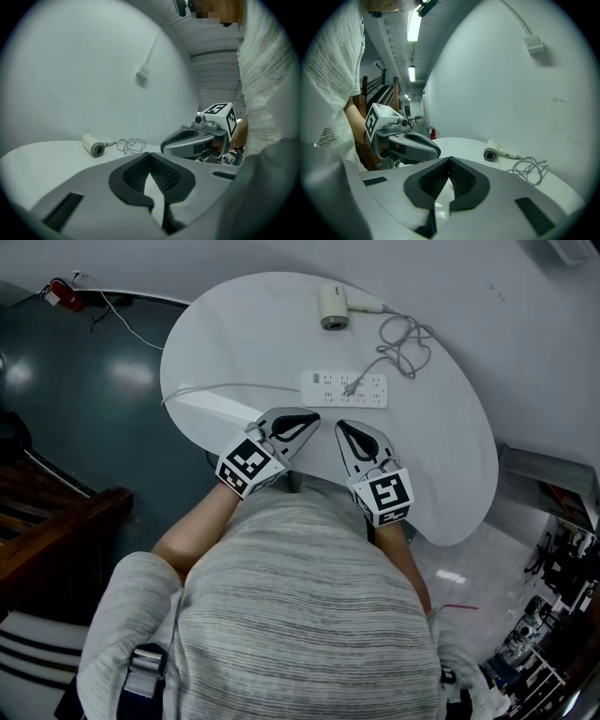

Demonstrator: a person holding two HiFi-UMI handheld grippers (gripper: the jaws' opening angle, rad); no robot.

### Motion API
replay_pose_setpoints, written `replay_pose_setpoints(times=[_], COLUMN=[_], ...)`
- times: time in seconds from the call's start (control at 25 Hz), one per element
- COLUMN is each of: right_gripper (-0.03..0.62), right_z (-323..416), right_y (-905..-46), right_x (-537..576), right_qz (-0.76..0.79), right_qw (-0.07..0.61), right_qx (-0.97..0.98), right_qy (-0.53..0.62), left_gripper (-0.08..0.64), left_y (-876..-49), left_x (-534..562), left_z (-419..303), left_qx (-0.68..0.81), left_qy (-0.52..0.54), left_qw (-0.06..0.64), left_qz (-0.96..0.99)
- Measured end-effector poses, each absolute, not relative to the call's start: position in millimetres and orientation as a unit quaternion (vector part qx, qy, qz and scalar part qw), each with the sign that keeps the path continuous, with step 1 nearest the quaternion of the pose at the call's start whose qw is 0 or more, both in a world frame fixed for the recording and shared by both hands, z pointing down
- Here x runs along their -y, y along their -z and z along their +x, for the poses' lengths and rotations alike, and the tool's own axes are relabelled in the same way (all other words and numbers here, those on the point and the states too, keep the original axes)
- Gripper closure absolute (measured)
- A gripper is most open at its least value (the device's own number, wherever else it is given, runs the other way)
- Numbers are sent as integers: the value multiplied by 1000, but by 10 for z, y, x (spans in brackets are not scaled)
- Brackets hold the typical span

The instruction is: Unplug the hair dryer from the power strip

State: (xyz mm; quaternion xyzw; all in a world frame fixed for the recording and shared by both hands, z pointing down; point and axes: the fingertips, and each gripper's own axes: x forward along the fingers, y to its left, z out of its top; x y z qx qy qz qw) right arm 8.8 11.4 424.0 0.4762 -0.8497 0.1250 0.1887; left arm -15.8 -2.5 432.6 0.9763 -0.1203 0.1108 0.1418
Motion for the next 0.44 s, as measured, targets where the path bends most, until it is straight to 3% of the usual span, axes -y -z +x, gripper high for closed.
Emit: replay_pose_setpoints(times=[0.44], right_gripper=[568], right_z=[52], right_y=[-4261], right_x=[-142], right_qz=[470], right_qw=[195], right_qx=[851], right_qy=[-128], left_gripper=[552], left_y=[-4352], left_x=[-4], left_z=[-191], left_qx=[123], left_qy=[-108], left_qw=[150], left_qz=[975])
